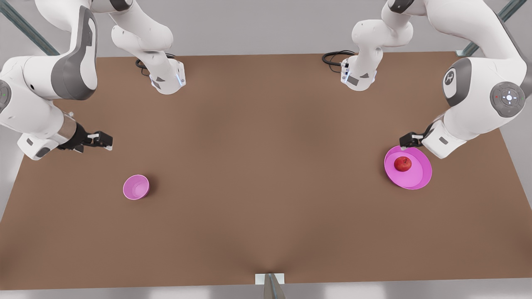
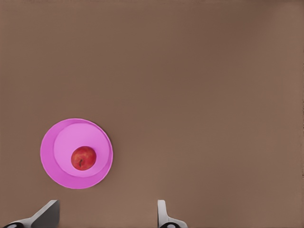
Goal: Use the left arm to pick up the apple from the plate, transfer it to the gripper of the right arm, and then use the right arm to place it into the bowl
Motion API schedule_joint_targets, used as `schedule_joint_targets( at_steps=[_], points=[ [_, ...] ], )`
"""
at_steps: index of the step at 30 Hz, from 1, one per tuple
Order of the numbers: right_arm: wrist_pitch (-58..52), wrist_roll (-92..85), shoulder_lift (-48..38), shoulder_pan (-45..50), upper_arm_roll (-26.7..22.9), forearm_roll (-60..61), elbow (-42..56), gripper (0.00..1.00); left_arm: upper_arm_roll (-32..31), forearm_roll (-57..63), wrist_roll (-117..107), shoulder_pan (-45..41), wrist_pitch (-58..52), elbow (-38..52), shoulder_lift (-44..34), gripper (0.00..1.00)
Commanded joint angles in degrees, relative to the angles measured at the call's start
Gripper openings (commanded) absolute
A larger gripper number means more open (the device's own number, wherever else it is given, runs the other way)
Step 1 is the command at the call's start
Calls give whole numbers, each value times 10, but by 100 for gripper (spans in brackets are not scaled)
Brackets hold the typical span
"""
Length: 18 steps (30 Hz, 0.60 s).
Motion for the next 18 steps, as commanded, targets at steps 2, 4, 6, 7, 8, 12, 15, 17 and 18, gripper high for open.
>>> schedule_joint_targets(
  at_steps=[2, 4, 6, 7, 8, 12, 15, 17, 18],
  points=[
    [13, -18, 1, 2, 1, 0, 1, 100, 2, -5, 6, 1, 33, -4, 4, 100],
    [13, -19, 1, 1, 1, 1, 0, 100, 14, -2, 6, 14, 82, -68, 10, 100],
    [13, -19, 1, 2, 1, 0, 0, 100, 52, -10, 2, 18, 182, -157, 20, 100],
    [13, -19, 1, 2, 1, 0, 0, 100, 53, -11, 1, 30, 203, -171, 37, 100],
    [13, -19, 1, 2, 1, 0, 0, 100, 60, -15, 1, 31, 217, -180, 51, 100],
    [13, -19, 1, 2, 1, 0, 0, 100, 83, -57, 4, 42, 342, -266, 70, 100],
    [13, -19, 1, 2, 1, 1, 0, 100, 84, -57, 4, 55, 368, -284, 97, 100],
    [13, -19, 1, 1, 1, 1, 0, 100, 84, -57, 5, 65, 380, -294, 108, 100],
    [13, -19, 1, 2, 1, 1, 0, 100, 86, -57, 7, 67, 380, -296, 110, 100]
  ],
)
